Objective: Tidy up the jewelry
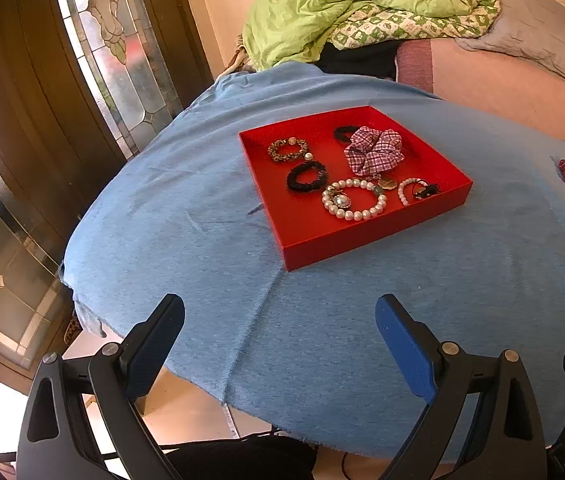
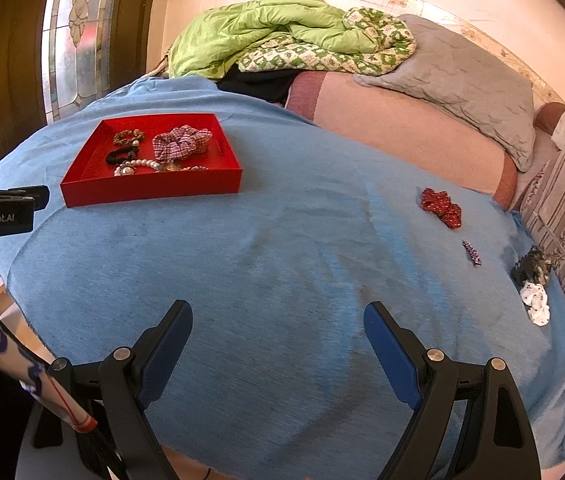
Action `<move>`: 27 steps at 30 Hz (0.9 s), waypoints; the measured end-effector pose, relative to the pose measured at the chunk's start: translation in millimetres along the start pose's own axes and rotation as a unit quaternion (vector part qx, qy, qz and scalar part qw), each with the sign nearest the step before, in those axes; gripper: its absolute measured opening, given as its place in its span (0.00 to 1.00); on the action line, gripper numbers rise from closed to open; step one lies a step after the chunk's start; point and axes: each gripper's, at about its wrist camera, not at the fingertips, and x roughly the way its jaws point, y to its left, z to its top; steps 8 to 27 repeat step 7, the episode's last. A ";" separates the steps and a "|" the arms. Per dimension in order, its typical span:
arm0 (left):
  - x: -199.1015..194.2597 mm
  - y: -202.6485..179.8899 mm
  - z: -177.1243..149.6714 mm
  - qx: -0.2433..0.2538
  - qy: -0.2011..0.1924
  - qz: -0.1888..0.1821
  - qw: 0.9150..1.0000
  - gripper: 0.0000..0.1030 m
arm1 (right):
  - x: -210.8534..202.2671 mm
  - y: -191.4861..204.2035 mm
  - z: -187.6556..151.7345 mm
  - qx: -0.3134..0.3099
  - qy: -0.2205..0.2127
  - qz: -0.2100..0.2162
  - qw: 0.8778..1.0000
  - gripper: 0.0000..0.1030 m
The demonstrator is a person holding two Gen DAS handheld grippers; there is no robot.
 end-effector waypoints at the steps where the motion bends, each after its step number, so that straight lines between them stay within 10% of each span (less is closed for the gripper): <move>1: -1.5 -1.5 0.1 0.000 -0.003 -0.003 1.000 0.93 | -0.4 -1.4 -0.2 0.000 0.000 -0.002 1.000 0.88; 27: -9.5 -31.7 1.4 0.044 -0.022 -0.023 0.999 0.93 | -2.0 -18.3 -4.4 0.018 0.007 -0.015 1.000 0.88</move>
